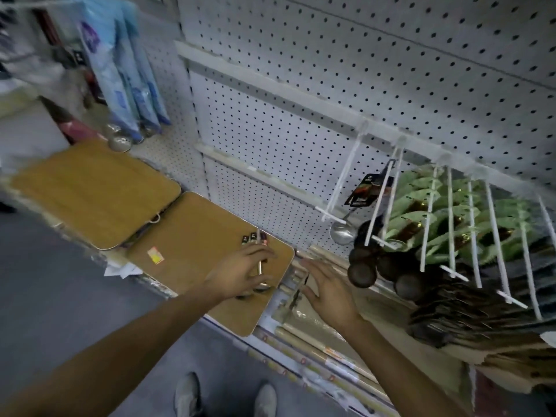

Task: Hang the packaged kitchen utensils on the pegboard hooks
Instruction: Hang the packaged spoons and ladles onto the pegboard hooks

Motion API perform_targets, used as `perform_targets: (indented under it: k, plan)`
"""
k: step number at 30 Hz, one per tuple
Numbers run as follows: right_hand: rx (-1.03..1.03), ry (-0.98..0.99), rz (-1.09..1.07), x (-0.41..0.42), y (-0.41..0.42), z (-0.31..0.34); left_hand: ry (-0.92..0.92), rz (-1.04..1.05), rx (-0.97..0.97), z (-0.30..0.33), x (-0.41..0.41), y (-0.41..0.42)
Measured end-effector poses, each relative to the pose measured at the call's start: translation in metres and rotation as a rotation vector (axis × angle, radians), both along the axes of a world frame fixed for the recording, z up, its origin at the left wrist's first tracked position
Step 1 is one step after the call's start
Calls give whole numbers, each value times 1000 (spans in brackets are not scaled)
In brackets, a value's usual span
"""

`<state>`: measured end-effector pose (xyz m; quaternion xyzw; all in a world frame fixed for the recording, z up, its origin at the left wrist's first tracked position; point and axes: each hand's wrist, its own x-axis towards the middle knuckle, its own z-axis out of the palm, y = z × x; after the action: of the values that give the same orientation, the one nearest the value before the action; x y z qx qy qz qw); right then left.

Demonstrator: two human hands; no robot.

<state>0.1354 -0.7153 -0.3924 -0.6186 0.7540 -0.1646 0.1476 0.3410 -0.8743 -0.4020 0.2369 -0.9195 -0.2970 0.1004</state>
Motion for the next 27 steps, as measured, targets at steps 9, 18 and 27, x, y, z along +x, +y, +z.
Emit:
perform_targets:
  k: [9,18,27]
  plan:
    - [182,-83,17,44,-84,-63,-116,155,153,-77,50,-46]
    - [364,-83,-90,54,-176,-227,-224,465,420,-234,37,-102]
    - [314,-80,-455,43,-209,-360,-181,702,696,-366,-20,-110]
